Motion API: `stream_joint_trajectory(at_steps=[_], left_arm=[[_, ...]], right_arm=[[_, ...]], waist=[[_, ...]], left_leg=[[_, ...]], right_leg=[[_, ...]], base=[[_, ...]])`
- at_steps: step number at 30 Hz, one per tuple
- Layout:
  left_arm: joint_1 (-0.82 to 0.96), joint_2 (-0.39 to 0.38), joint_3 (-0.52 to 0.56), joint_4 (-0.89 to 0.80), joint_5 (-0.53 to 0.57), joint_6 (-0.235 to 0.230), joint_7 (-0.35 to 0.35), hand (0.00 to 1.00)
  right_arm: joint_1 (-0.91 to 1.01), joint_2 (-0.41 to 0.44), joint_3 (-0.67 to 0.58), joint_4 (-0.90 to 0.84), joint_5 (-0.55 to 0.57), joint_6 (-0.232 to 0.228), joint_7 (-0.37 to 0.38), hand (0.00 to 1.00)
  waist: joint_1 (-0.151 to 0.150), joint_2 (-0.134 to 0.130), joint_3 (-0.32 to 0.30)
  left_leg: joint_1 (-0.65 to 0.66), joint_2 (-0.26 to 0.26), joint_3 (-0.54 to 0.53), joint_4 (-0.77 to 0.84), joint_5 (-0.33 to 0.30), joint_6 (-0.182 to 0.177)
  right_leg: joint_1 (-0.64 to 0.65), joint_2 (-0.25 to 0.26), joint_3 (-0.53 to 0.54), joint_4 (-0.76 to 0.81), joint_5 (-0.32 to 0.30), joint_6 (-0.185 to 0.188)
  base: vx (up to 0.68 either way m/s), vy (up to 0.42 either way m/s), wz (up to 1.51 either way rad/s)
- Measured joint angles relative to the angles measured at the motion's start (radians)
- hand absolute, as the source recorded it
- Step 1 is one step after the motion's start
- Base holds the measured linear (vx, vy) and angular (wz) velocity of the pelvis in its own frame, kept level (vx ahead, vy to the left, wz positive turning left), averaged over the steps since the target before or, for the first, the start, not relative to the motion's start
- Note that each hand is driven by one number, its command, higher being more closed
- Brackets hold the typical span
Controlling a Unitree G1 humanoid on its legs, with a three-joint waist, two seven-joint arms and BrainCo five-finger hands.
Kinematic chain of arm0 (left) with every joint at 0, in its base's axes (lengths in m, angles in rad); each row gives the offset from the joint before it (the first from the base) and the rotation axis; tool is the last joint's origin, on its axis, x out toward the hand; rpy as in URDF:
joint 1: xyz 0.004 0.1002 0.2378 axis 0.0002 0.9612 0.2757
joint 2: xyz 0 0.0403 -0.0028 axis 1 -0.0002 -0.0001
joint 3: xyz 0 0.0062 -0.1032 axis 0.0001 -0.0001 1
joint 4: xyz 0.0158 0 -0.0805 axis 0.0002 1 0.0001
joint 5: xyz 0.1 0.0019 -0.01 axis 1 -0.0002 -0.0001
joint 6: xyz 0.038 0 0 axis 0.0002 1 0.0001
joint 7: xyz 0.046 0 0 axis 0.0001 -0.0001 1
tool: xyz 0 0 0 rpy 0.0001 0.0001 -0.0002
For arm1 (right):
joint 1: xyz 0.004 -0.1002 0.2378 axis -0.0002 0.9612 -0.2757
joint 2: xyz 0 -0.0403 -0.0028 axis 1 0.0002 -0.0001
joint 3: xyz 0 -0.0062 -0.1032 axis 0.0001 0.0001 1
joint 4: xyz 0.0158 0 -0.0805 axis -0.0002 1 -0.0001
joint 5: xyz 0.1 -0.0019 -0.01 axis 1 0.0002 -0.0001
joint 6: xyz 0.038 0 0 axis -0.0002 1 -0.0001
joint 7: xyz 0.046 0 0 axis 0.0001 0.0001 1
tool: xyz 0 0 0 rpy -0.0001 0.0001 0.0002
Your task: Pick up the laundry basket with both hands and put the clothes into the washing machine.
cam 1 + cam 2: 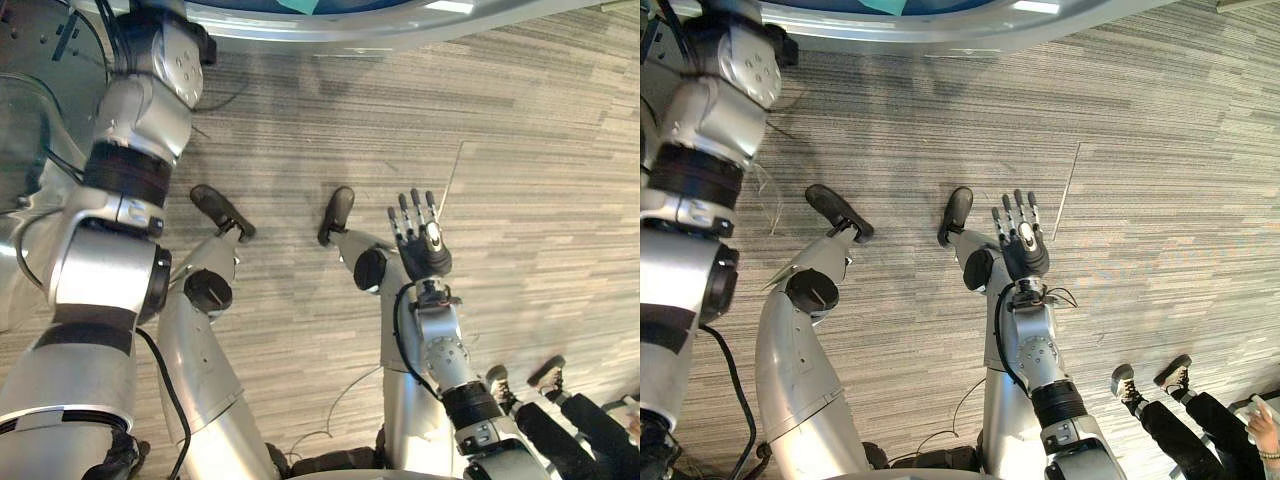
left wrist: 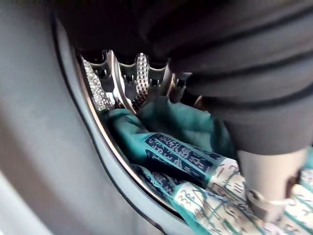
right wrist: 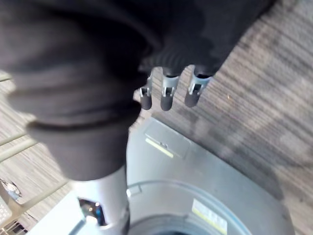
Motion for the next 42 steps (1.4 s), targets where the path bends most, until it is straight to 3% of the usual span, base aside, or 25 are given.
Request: stream_joint_trajectory(at_steps=[5,10,13,14,17,20,22,25,28,29,30,31,32,34,36,38,40,41,42], left_arm=[[0.185,-0.042,0.101,-0.198,-0.088,-0.03,0.041,0.0],[0.376,-0.195,0.211,-0.353,-0.117,-0.05,0.058,0.0],[0.481,-0.245,0.224,-0.408,-0.041,-0.017,0.13,0.0],[0.596,-0.295,0.228,-0.474,-0.003,0.006,0.163,0.0],[0.778,-0.377,0.198,-0.555,0.018,0.005,0.169,0.0],[0.952,-0.435,0.084,-0.582,0.012,-0.036,0.15,0.0],[1.078,-0.485,0.002,-0.575,-0.065,-0.08,0.07,0.0],[1.201,-0.514,-0.042,-0.532,-0.212,-0.131,-0.044,0.0],[1.265,-0.513,-0.054,-0.485,-0.303,-0.134,-0.129,0.0],[1.276,-0.501,-0.053,-0.479,-0.323,-0.134,-0.154,0.0],[1.288,-0.489,-0.052,-0.473,-0.336,-0.133,-0.177,0.0],[1.293,-0.481,-0.043,-0.45,-0.34,-0.132,-0.197,0.0],[1.299,-0.481,-0.042,-0.436,-0.345,-0.132,-0.21,0.0],[1.336,-0.497,-0.035,-0.39,-0.352,-0.132,-0.235,0.0],[1.387,-0.505,0.016,-0.386,-0.367,-0.133,-0.235,0.0],[1.424,-0.494,0.041,-0.362,-0.386,-0.13,-0.255,0.0],[1.451,-0.477,0.063,-0.358,-0.404,-0.13,-0.274,0.0],[1.454,-0.474,0.069,-0.351,-0.417,-0.13,-0.278,0.0],[1.455,-0.468,0.072,-0.322,-0.448,-0.126,-0.291,0.0]], right_arm=[[0.0,-0.026,-0.039,0.068,-0.001,-0.029,-0.014,0.0],[0.004,-0.037,-0.08,0.082,-0.01,-0.031,-0.021,0.0],[0.004,-0.045,-0.084,0.086,-0.037,-0.039,-0.022,0.0],[0.004,-0.043,-0.087,0.094,-0.042,-0.05,-0.027,0.0],[0.01,-0.042,-0.1,0.095,-0.054,-0.057,-0.054,0.0],[0.01,-0.026,-0.088,0.115,-0.105,-0.057,-0.098,0.0],[0.004,0.003,-0.067,0.182,-0.182,-0.049,-0.145,0.0],[0.015,0.033,-0.019,0.311,-0.303,-0.029,-0.197,0.0],[0.076,0.03,-0.009,0.351,-0.394,-0.007,-0.223,0.0],[0.1,0.023,-0.009,0.365,-0.421,0.0,-0.227,0.0],[0.124,0.002,-0.008,0.39,-0.46,0.01,-0.228,0.0],[0.139,-0.021,-0.012,0.423,-0.493,0.024,-0.229,0.0],[0.151,-0.03,-0.015,0.436,-0.512,0.033,-0.232,0.0],[0.225,-0.066,-0.069,0.467,-0.547,0.04,-0.236,0.0],[0.258,-0.075,-0.116,0.495,-0.584,0.046,-0.244,0.0],[0.295,-0.058,-0.156,0.52,-0.604,0.07,-0.255,0.0],[0.319,-0.029,-0.172,0.539,-0.618,0.087,-0.256,0.0],[0.322,-0.022,-0.173,0.54,-0.623,0.092,-0.257,0.0],[0.323,-0.025,-0.189,0.54,-0.642,0.109,-0.256,0.0]], waist=[[0.012,0.004,0.001],[0.059,0.022,0.002],[0.074,0.037,0.001],[0.089,0.043,0.002],[0.114,0.066,0.002],[0.151,0.071,0.001],[0.169,0.079,-0.001],[0.17,0.087,0.0],[0.168,0.099,-0.007],[0.169,0.1,-0.009],[0.174,0.102,-0.016],[0.172,0.103,-0.021],[0.166,0.108,-0.035],[0.159,0.136,-0.143],[0.147,0.143,-0.183],[0.125,0.136,-0.257],[0.124,0.127,-0.296],[0.123,0.126,-0.297],[0.122,0.126,-0.31]], left_leg=[[0.003,-0.005,-0.01,-0.031,0.035,-0.007],[0.007,-0.004,-0.022,-0.023,0.039,-0.013],[0.016,-0.007,-0.031,-0.013,0.039,-0.013],[0.033,-0.007,-0.034,-0.008,0.039,-0.014],[0.056,-0.009,-0.052,0.006,0.034,-0.02],[0.125,-0.025,-0.054,-0.003,0.034,-0.021],[0.225,-0.053,-0.054,-0.046,0.032,-0.026],[0.434,-0.129,-0.055,-0.208,0.059,-0.064],[0.633,-0.203,-0.082,-0.377,0.084,-0.104],[0.684,-0.217,-0.091,-0.396,0.083,-0.12],[0.707,-0.222,-0.163,-0.293,0.074,-0.105],[0.739,-0.218,-0.21,-0.157,0.055,-0.092],[0.76,-0.21,-0.224,-0.11,0.039,-0.104],[0.838,-0.175,-0.304,-0.051,-0.064,-0.207],[0.936,-0.181,-0.357,-0.057,-0.145,-0.285],[0.982,-0.235,-0.336,-0.138,-0.176,-0.247],[1.026,-0.276,-0.277,-0.235,-0.195,-0.212],[1.03,-0.29,-0.266,-0.246,-0.198,-0.204],[1.03,-0.327,-0.237,-0.237,-0.199,-0.17]], right_leg=[[0.0,0.011,-0.014,-0.011,0.002,-0.006],[0.002,0.011,-0.015,0.011,-0.008,-0.02],[0.015,-0.001,-0.021,0.034,-0.018,-0.027],[0.031,-0.004,-0.02,0.042,-0.022,-0.029],[0.068,-0.016,-0.033,0.062,-0.043,-0.024],[0.134,-0.031,-0.034,0.074,-0.061,-0.018],[0.232,-0.042,-0.039,0.055,-0.071,-0.021],[0.436,-0.049,-0.066,-0.059,-0.048,0.0],[0.638,-0.052,-0.111,-0.175,-0.028,0.011],[0.7,-0.057,-0.126,-0.216,-0.015,0.001],[0.768,-0.062,-0.149,-0.25,0.009,-0.015],[0.825,-0.071,-0.155,-0.278,0.029,-0.002],[0.847,-0.073,-0.156,-0.294,0.041,0.013],[0.882,-0.076,-0.154,-0.334,0.074,0.048],[0.945,-0.078,-0.125,-0.38,0.116,0.089],[0.98,-0.087,-0.112,-0.495,0.21,0.125],[1.003,-0.1,-0.116,-0.614,0.317,0.114],[1.01,-0.107,-0.118,-0.637,0.342,0.111],[1.013,-0.133,-0.13,-0.67,0.377,0.096]], base=[[-0.04,-0.051,0.05],[-0.03,-0.043,0.04],[-0.03,-0.04,0.13],[-0.03,-0.035,0.08],[-0.03,-0.031,0.17],[-0.07,-0.039,0.25],[-0.1,-0.035,0.31],[-0.08,-0.026,0.42],[-0.01,-0.066,0.51],[0.08,-0.066,0.54],[0.15,0.001,0.32],[0.15,0.049,0.17],[0.12,0.134,0.06],[0.1,0.228,-0.05],[0.07,0.365,-0.31],[-0.01,0.446,-0.2],[-0.07,0.358,-0.11],[-0.17,0.427,-0.24],[-0.17,0.329,-0.19]])
